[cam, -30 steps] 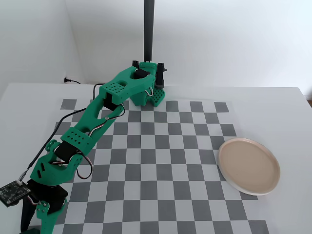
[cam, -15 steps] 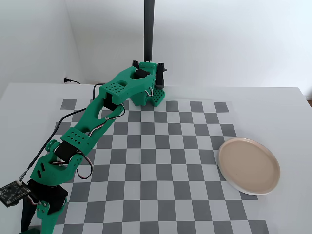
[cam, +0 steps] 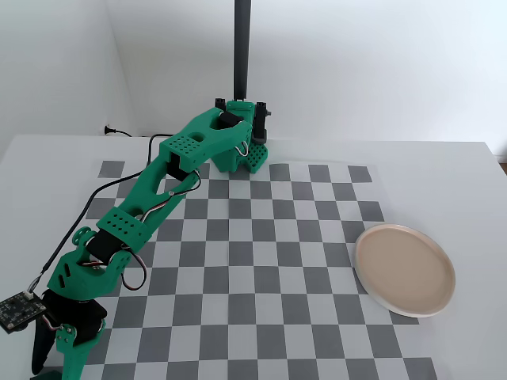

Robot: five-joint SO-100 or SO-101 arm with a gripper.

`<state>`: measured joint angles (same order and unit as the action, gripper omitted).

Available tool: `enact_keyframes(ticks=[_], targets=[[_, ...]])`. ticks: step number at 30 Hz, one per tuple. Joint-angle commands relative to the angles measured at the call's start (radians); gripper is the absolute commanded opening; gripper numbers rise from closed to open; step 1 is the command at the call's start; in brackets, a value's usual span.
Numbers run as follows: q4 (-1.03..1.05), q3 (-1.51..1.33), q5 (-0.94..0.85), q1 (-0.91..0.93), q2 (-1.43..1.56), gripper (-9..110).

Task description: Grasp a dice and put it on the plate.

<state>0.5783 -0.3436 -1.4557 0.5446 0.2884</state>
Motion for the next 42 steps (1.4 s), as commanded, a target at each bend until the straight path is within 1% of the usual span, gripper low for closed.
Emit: enact_keyframes(ticks=[1,25,42], targets=[[-0.038,0.115,0.003,0.002,0.034,22],[-0.138,0.133,-0.02,0.009,-0.014,22],[-0.144,0.138,-0.018,0.002,-0.035,22]])
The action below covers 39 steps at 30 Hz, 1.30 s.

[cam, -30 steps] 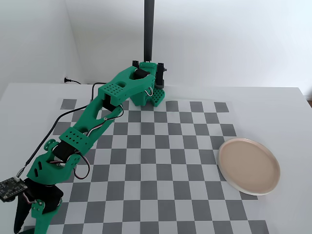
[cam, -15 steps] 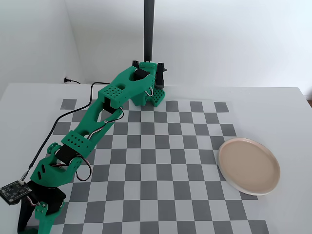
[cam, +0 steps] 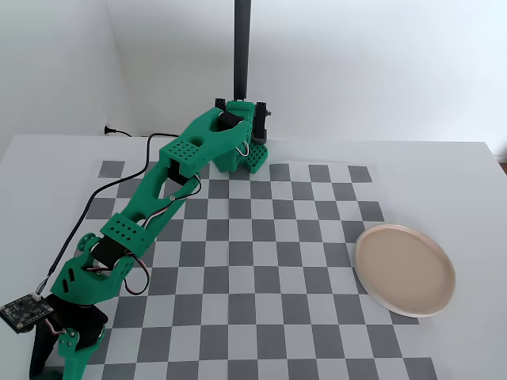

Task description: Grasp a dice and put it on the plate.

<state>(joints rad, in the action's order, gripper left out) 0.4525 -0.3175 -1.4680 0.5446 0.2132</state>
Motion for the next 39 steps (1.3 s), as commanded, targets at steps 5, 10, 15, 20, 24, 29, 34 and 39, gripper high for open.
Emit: enact_keyframes(ticks=[5,10,15,20,24,29,34,39], targets=[[-0.021,0.114,-0.014,0.002,0.04,15],[-0.025,0.117,-0.017,0.0,0.038,15],[-0.025,0.117,-0.02,-0.003,0.037,15],[-0.026,0.118,-0.023,-0.003,0.034,14],[-0.026,0.118,-0.026,-0.003,0.031,5],[-0.028,0.12,-0.028,-0.006,0.034,-4],[-0.025,0.135,-0.031,-0.014,0.046,-4],[0.029,0.164,-0.021,-0.021,0.1,-4]])
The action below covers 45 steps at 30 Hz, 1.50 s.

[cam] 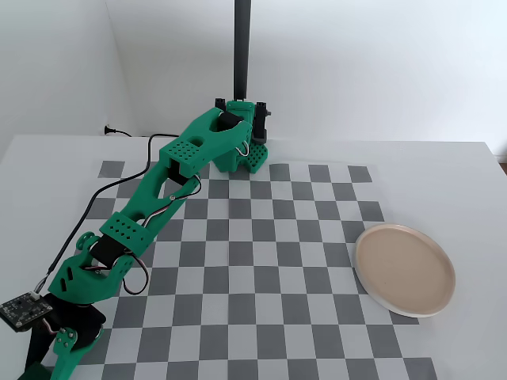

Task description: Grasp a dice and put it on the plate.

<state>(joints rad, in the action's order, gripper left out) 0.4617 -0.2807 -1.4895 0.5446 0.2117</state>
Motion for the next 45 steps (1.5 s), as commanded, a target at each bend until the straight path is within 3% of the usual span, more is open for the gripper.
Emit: enact_keyframes(ticks=[1,10,19,24,45], targets=[[0.034,0.129,0.0,-0.023,0.117,-4],[0.189,0.179,-0.028,-0.037,0.241,-4],[0.48,0.548,-0.011,-0.098,0.184,-4],[0.561,0.554,0.012,-0.114,0.227,-4],[0.604,0.554,0.052,-0.117,0.268,-4]])
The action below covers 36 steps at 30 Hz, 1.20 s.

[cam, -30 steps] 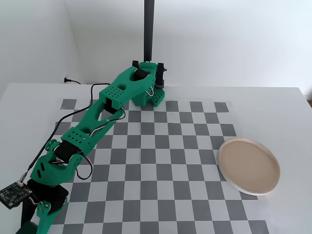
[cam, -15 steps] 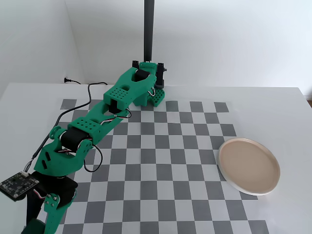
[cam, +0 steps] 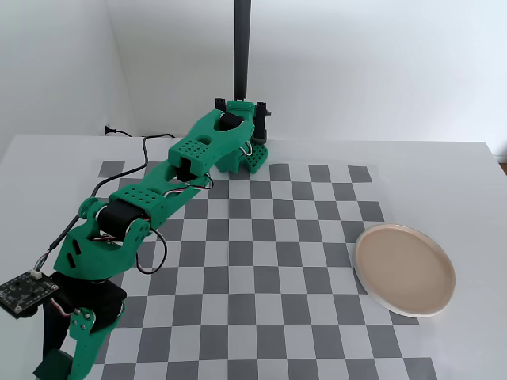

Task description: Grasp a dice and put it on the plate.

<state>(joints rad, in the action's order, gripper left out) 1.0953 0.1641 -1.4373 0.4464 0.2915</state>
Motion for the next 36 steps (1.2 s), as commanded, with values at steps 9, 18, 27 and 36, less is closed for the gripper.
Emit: enact_keyframes(ticks=[9,18,27,36], targets=[[-0.071,-0.032,0.025,-0.038,0.281,-4],[-0.178,-0.273,0.046,-0.049,0.413,-4],[-0.295,-0.528,0.058,-0.077,0.546,-4],[-0.48,-0.884,0.049,-0.103,0.724,-4]])
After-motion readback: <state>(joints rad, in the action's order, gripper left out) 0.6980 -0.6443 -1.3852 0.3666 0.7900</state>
